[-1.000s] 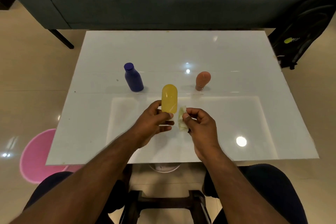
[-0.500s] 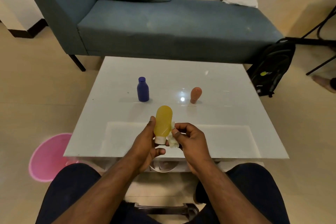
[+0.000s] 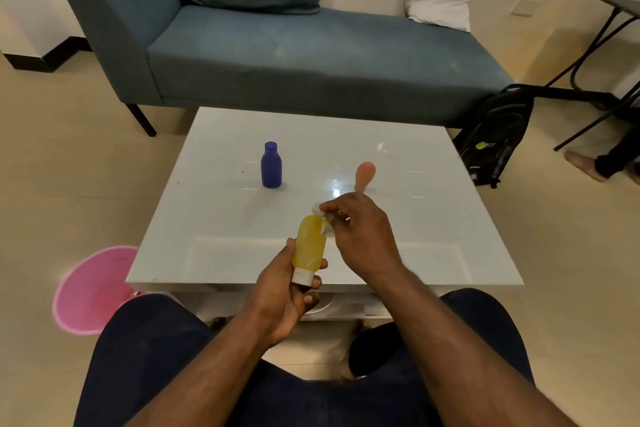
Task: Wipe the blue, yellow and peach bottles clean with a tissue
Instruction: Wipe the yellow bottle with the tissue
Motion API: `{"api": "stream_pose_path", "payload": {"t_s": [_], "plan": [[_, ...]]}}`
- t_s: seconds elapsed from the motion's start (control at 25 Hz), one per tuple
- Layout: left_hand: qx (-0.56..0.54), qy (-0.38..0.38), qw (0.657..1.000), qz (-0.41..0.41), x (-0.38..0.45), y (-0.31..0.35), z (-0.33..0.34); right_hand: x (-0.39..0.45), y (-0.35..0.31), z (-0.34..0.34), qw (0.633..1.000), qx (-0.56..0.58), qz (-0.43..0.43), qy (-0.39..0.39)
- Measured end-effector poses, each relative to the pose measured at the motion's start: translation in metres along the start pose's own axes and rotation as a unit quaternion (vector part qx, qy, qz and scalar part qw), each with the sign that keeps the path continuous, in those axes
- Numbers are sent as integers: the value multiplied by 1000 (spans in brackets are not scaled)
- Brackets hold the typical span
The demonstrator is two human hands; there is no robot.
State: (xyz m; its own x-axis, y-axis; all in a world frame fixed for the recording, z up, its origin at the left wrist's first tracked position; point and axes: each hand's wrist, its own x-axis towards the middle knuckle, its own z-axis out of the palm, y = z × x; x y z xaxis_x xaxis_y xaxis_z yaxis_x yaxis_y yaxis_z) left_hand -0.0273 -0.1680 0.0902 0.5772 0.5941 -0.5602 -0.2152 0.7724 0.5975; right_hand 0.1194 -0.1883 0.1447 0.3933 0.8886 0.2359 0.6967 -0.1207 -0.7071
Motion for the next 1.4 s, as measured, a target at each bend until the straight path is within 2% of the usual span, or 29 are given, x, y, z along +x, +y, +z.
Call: {"api": "stream_pose_path", "payload": {"t_s": [0.08, 0.2, 0.32, 0.52, 0.68, 0.76, 0.92, 1.08, 1.24, 1.4], "plan": [[-4, -7, 1000, 7, 2, 1, -1, 8, 0, 8, 996, -69, -41, -36], [-13, -23, 1000, 17, 2, 1, -1, 3, 4, 21, 990, -120, -47, -63], [-9, -37, 999, 24, 3, -3, -4, -8, 4, 30, 987, -140, -74, -39], [0, -39, 999, 26, 9, -4, -5, -10, 3, 26, 980, -148, -109, -80], [14, -43, 999, 25, 10, -3, -6, 5, 7, 24, 992, -102, -37, -64], [10, -45, 999, 27, 11, -3, -6, -1, 4, 30, 990, -116, -55, -63], [-2, -45, 998, 33, 12, -4, -5, -22, 3, 28, 975, -154, -114, -116], [-1, -42, 999, 22, 12, -7, -5, -4, 12, 30, 992, -109, -37, -58], [-18, -55, 998, 19, 13, -5, -7, -25, 7, 32, 982, -130, -92, -102], [-23, -60, 998, 8, 11, -5, -5, -2, 15, 26, 996, -74, -20, -47]]}}
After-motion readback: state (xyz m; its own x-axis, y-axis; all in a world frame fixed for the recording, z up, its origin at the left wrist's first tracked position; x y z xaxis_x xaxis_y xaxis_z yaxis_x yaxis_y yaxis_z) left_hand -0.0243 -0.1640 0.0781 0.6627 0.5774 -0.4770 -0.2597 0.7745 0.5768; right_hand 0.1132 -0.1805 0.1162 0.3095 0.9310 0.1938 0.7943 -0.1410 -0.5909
